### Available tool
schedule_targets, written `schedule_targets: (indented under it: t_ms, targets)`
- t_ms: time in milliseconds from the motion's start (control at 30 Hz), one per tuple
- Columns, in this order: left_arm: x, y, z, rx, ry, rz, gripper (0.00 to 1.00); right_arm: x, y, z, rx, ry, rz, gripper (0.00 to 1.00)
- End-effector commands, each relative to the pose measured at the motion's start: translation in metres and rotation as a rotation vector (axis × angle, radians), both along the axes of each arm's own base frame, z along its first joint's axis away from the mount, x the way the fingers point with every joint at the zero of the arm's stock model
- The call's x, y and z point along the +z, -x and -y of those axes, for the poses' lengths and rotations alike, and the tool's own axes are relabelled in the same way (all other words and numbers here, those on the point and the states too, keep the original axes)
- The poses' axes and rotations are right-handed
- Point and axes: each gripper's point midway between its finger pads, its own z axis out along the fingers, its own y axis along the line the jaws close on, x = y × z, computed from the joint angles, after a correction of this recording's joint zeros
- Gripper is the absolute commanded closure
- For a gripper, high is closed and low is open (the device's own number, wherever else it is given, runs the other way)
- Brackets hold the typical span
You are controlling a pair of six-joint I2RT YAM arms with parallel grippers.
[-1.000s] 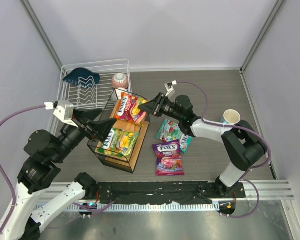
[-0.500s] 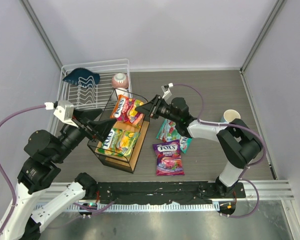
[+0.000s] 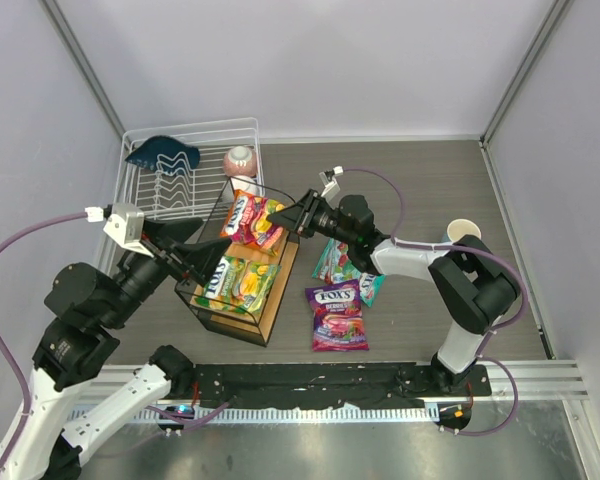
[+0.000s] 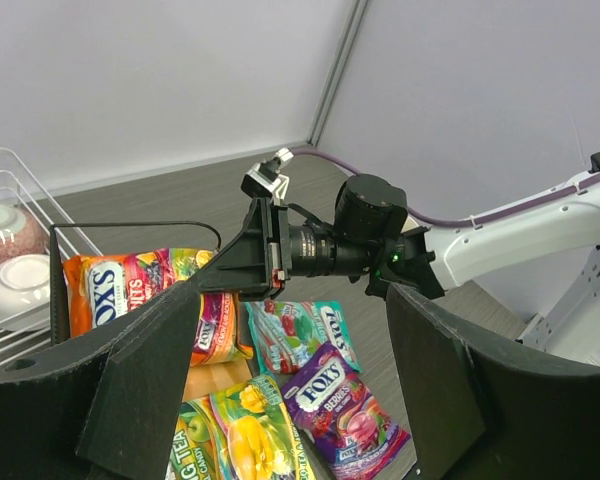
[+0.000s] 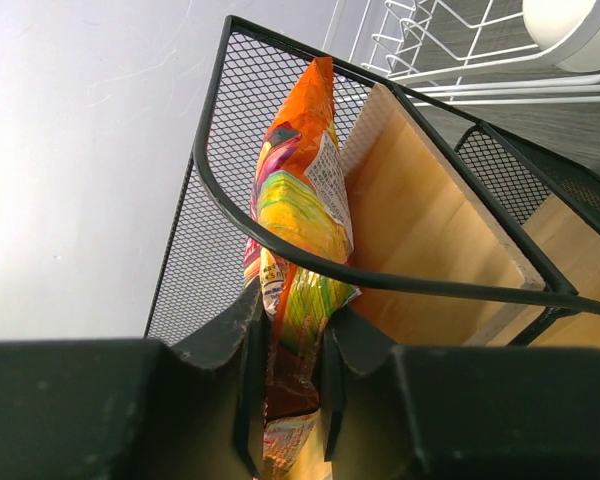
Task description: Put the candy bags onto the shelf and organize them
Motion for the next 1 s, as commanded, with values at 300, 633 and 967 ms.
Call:
schedule_targets:
  t_ms: [300, 633, 967]
  targets:
    - [0.004, 0.002, 0.003, -0.017, 0.021, 0.012, 0.2, 0.037, 0.004, 0.002, -0.009, -0.051, 0.11, 0.52]
    - [0.006, 0.002, 0.004, -0.021, 0.025, 0.013, 0.2, 0.036, 0.011, 0.013, -0.031, 0.009, 0.123, 0.34]
    - [0.004, 0.002, 0.004, -0.026, 0.023, 0.01, 0.21, 0.024, 0.012, 0.021, -0.055, 0.106, 0.105, 0.32]
